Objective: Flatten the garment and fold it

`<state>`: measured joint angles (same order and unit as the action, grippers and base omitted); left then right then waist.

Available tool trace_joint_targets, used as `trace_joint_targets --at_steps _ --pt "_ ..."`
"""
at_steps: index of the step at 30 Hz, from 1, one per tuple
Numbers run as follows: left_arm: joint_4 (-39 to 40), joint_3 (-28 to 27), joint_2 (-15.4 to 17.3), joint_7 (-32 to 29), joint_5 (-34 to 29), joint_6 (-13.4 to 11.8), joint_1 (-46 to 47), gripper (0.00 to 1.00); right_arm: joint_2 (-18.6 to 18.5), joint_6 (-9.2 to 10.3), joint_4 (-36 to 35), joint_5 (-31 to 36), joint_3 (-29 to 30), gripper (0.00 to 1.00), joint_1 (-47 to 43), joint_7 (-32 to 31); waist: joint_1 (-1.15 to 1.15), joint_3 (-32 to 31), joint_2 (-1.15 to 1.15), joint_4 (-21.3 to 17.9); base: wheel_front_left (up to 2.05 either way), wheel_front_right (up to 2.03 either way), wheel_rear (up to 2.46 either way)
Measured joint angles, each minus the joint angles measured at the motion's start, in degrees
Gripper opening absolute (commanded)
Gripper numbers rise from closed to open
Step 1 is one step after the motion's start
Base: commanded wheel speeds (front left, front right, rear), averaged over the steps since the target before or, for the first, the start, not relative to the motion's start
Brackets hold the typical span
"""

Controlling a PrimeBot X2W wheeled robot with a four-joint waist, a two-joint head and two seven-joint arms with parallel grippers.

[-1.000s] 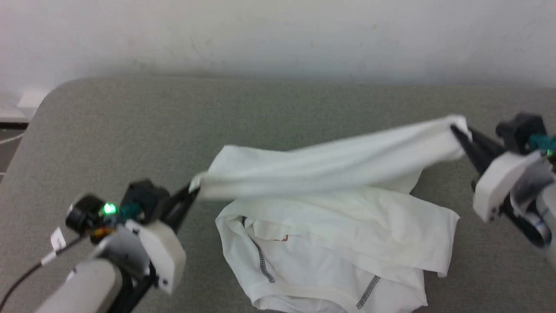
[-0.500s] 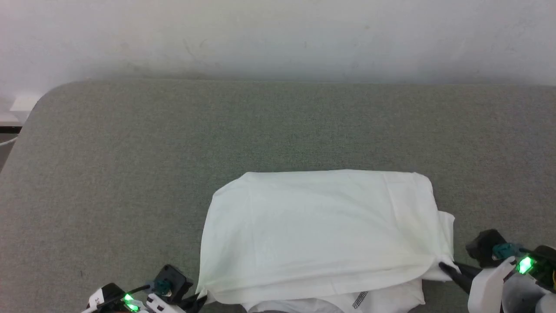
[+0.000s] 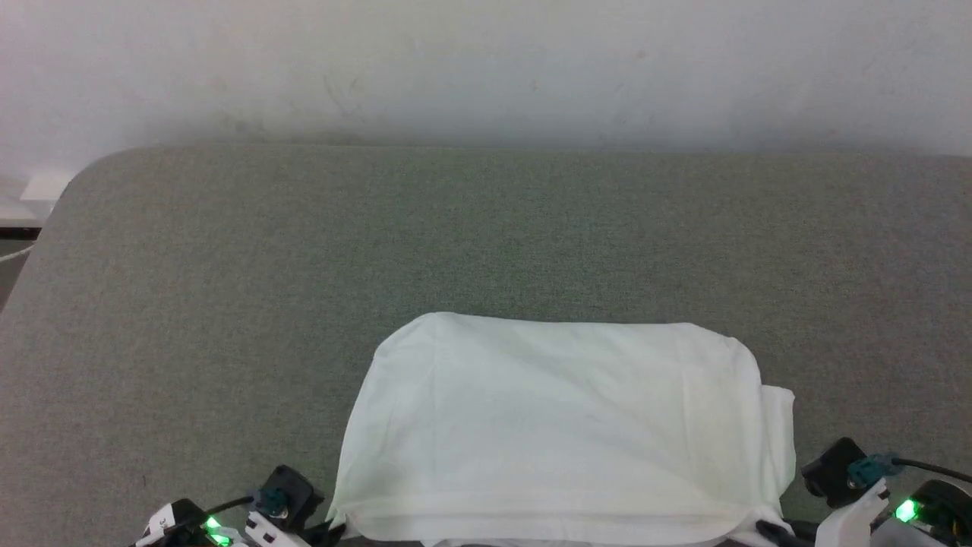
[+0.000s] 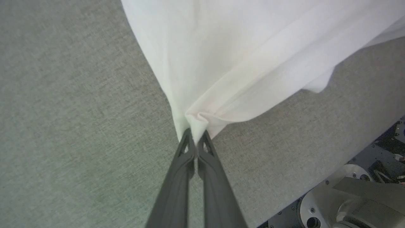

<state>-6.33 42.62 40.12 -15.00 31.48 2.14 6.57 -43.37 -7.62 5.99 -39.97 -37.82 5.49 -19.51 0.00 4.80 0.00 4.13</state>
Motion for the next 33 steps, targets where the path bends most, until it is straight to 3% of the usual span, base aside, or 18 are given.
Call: trace_joint_targets --at_steps 1,2,5,9,15,18,22,27,33 --pt "-0.2 0.2 -0.1 -0.2 0.8 0.7 0.0 0.36 -0.1 0.01 -0.3 -0.5 -0.3 1.0 -0.3 -0.1 0.0 -0.2 0.0 0.0 0.0 0.0 0.0" --pt "-0.4 0.3 -0.3 -0.3 1.0 0.8 -0.1 1.0 -0.1 0.01 -0.5 -1.1 -0.3 1.0 -0.6 -0.1 0.0 -0.5 0.0 0.0 0.0 0.0 0.0" --pt "-1.2 0.1 -0.7 1.0 1.0 0.4 -0.3 1.0 0.2 0.01 -0.9 -4.3 1.0 1.0 -1.5 -0.1 0.0 -1.7 0.0 -0.1 0.0 0.0 0.0" --pt "-0.8 -2.4 -1.9 5.9 1.9 -2.4 -1.0 1.0 1.9 0.03 -2.5 -12.8 7.8 1.0 -2.6 -1.7 0.0 -3.9 0.0 -0.2 0.0 0.0 0.0" --pt "1.5 -10.4 -4.8 16.5 5.2 -8.3 -1.5 1.0 4.0 0.08 -3.0 -10.4 17.4 1.0 -2.6 -4.0 -0.01 -5.7 0.0 0.1 0.0 0.0 0.0" --pt "2.2 -14.3 -7.7 26.1 3.9 -12.6 -1.5 1.0 8.8 0.08 0.1 -5.3 22.0 1.0 -3.6 -4.8 -0.01 -5.4 0.0 0.6 0.0 0.0 0.0" --pt "2.0 -17.7 -11.5 29.5 1.5 -16.4 -2.9 1.0 18.2 0.09 7.1 1.5 30.9 1.0 -5.3 -7.2 0.0 -4.6 0.0 1.3 0.0 0.0 0.0" --pt "7.7 -25.8 -17.1 29.7 -5.5 -17.9 -5.9 1.0 26.7 0.08 9.0 6.8 37.1 1.0 -5.3 -9.6 0.0 -3.6 0.0 2.1 0.0 0.0 0.0" --pt "11.5 -32.2 -21.4 29.7 -15.3 -18.2 -10.2 1.0 31.2 0.09 9.9 7.4 39.9 1.0 -5.2 -12.3 0.0 -2.4 0.0 2.8 0.0 0.0 0.0"
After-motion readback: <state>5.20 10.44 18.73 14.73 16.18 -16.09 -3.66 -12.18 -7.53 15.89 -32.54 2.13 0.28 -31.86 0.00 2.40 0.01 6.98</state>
